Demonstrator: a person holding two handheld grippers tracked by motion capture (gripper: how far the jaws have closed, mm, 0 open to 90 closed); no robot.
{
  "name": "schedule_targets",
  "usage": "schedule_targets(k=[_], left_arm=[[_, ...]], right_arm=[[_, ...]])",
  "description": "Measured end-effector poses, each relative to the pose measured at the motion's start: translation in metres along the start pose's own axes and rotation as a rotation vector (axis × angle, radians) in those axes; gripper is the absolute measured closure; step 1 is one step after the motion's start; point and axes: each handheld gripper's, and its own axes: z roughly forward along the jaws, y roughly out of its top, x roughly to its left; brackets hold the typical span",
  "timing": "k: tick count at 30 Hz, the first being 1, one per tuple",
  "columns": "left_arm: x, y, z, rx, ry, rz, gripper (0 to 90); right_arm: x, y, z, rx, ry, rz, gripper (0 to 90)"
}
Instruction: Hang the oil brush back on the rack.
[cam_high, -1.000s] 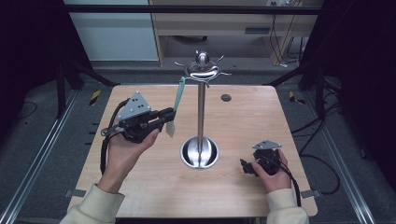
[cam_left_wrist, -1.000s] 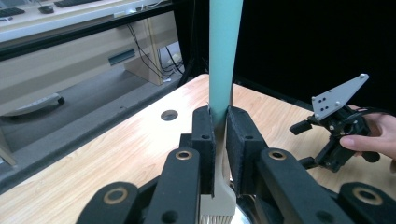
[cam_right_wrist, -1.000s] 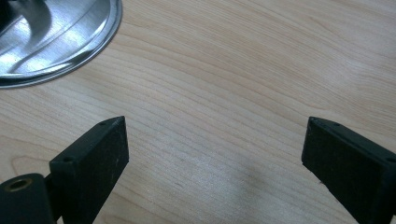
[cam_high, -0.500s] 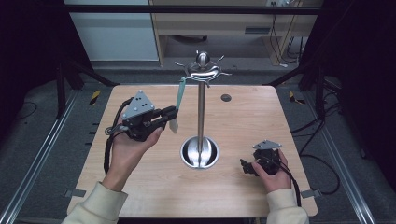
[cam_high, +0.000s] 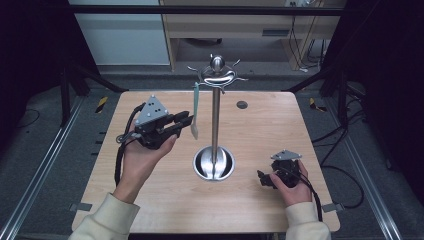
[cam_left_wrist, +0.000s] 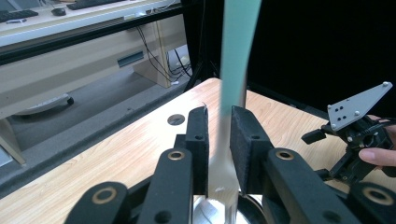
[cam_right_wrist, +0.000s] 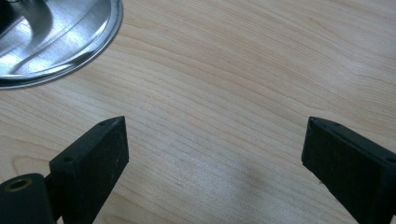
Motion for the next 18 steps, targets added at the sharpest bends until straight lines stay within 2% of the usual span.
schedule_targets(k=[5, 9, 11, 12, 16, 18], left_arm=[[-0.002, 0.000, -0.001, -0.009, 0.019, 0.006, 68.2], [-0.005, 0.001, -0.004, -0.027, 0.058, 0.032, 54.3], [-0.007, 0.001, -0.006, -0.037, 0.072, 0.039, 41.2], [-0.008, 0.001, -0.007, -0.041, 0.077, 0.041, 41.2], [-0.011, -0.001, -0.009, -0.048, 0.081, 0.039, 27.6], [-0.011, -0.002, -0.010, -0.047, 0.086, 0.042, 24.0]], right_arm=[[0.000, 0.000, 0.000, 0.000, 0.000, 0.001, 8.0], [0.000, 0.000, 0.000, -0.001, 0.000, -0.001, 8.0], [0.000, 0.000, 0.000, 0.002, -0.002, 0.002, 8.0], [0.000, 0.000, 0.000, 0.002, -0.002, 0.002, 8.0], [0.000, 0.000, 0.000, 0.002, -0.002, -0.001, 8.0], [0.000, 0.000, 0.000, 0.001, -0.001, 0.001, 8.0]])
